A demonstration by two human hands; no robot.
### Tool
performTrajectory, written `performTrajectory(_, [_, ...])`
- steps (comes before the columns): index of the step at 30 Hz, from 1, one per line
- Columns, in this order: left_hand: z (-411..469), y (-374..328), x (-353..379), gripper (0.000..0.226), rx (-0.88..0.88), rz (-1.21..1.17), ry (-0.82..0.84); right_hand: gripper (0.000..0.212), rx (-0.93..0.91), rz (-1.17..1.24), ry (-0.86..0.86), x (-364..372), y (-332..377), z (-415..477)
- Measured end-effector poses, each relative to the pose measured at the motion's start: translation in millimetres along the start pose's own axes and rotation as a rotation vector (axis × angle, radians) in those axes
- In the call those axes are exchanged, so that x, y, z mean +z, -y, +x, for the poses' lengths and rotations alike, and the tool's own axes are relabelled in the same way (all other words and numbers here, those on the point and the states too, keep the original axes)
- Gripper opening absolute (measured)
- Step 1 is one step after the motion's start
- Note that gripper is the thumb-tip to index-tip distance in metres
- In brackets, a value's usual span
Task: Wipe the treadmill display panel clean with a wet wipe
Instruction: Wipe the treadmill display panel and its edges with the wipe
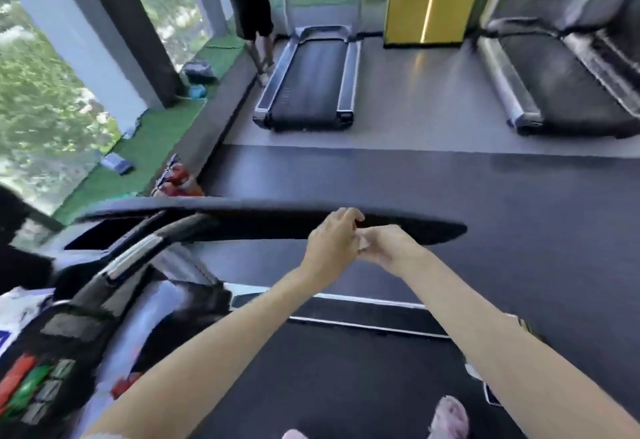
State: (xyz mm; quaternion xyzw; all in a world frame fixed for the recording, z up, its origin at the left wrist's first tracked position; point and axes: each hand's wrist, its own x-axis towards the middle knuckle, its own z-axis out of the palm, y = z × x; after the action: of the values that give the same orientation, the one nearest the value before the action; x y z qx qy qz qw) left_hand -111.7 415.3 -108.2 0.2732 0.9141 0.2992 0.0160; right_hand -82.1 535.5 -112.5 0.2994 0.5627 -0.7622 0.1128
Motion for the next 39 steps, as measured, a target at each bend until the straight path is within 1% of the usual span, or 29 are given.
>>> performTrajectory(2, [12.9, -58.5, 58.0, 0.036, 0.140, 0.006, 0.141, 0.018, 0.038, 0.241, -0.111, -83.6, -5.9, -12.1])
performTrajectory(4, [19.9, -121.5, 113.9, 0.040, 0.222, -0.010, 0.294, 0.018, 0.037, 0.345, -0.209, -167.2, -15.0, -33.9])
performTrajectory(6, [22.3, -178.5, 167.6, 0.036, 0.229, -0.095, 0.454, 0.019, 0.038, 0.391, -0.306, -244.3, -27.7, -58.6])
performTrajectory(7, [23.6, -203.4, 192.4, 0.031, 0.189, -0.166, 0.532, 0.018, 0.044, 0.413, -0.357, -280.1, -35.9, -69.3])
performTrajectory(9, [29.1, -241.7, 240.4, 0.024, 0.106, -0.328, 0.633, 0.017, 0.068, 0.449, -0.458, -339.7, -52.5, -83.4])
performTrajectory(12, [34.6, -285.5, 299.2, 0.010, 0.033, -0.363, 0.778, 0.017, 0.170, 0.507, -0.633, -403.8, -72.7, -88.2])
performTrajectory(13, [35.8, -296.8, 315.8, 0.018, -0.035, -0.387, 0.855, 0.020, 0.192, 0.530, -0.668, -418.6, -77.5, -86.8])
performTrajectory(15, [35.9, -313.3, 347.2, 0.027, -0.265, -0.504, 1.015, 0.021, 0.189, 0.615, -0.669, -438.8, -85.1, -82.3])
performTrajectory(16, [37.1, -316.9, 366.0, 0.034, -0.367, -0.553, 1.064, 0.021, 0.176, 0.667, -0.679, -446.0, -88.5, -79.2])
performTrajectory(18, [40.2, -318.4, 402.3, 0.039, -0.511, -0.600, 1.065, 0.026, 0.155, 0.772, -0.748, -457.4, -97.1, -69.3])
performTrajectory(19, [41.9, -317.0, 419.2, 0.040, -0.548, -0.586, 1.052, 0.028, 0.153, 0.821, -0.795, -463.0, -103.9, -62.5])
performTrajectory(21, [46.4, -312.8, 450.9, 0.039, -0.550, -0.545, 1.064, 0.029, 0.171, 0.894, -0.890, -476.9, -120.9, -43.4])
performTrajectory(22, [47.7, -308.3, 467.2, 0.034, -0.540, -0.534, 1.080, 0.031, 0.191, 0.909, -0.930, -483.4, -131.3, -32.1])
performTrajectory(24, [52.4, -297.8, 501.3, 0.026, -0.487, -0.512, 1.092, 0.033, 0.259, 0.850, -0.983, -496.9, -159.4, -6.4])
performTrajectory(26, [59.5, -285.1, 539.7, 0.021, -0.456, -0.472, 1.076, 0.037, 0.356, 0.705, -0.992, -511.2, -190.8, 22.0])
performTrajectory(28, [66.3, -270.6, 579.1, 0.020, -0.444, -0.411, 1.062, 0.034, 0.424, 0.610, -0.991, -525.9, -222.9, 49.1])
performTrajectory(32, [65.2, -232.3, 657.1, 0.037, -0.381, -0.216, 1.107, 0.031, 0.492, 0.500, -0.889, -553.0, -282.8, 99.2])
performTrajectory(34, [59.0, -211.4, 695.5, 0.039, -0.330, -0.146, 1.120, 0.032, 0.516, 0.452, -0.853, -565.5, -313.9, 121.5])
performTrajectory(37, [46.9, -183.0, 745.2, 0.044, -0.300, -0.061, 1.121, 0.035, 0.545, 0.386, -0.845, -580.6, -359.3, 149.1])
performTrajectory(39, [37.9, -166.8, 777.0, 0.046, -0.217, 0.007, 1.124, 0.036, 0.559, 0.365, -0.842, -590.1, -387.3, 162.8])
